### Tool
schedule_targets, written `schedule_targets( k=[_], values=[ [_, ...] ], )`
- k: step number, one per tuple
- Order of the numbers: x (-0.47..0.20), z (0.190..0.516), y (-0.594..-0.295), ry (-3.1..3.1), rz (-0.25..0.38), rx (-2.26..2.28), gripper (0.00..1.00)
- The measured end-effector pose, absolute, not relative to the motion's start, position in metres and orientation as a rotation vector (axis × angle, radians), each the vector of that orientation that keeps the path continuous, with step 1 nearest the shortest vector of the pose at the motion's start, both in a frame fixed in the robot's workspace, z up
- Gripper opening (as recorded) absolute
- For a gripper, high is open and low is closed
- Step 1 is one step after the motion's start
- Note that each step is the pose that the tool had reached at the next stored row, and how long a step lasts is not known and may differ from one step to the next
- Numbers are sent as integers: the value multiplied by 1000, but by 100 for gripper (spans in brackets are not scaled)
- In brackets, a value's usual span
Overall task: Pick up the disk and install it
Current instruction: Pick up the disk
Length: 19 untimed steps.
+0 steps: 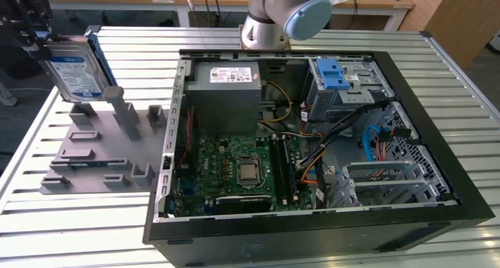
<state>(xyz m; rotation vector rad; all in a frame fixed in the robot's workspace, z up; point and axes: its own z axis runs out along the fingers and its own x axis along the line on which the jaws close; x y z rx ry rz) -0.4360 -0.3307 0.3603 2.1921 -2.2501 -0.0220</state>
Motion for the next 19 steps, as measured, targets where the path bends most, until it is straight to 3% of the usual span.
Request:
schedule_targets(
  k=[19],
  values=[
    [-436, 377, -331, -2250, -22, 2192, 36]
  ],
)
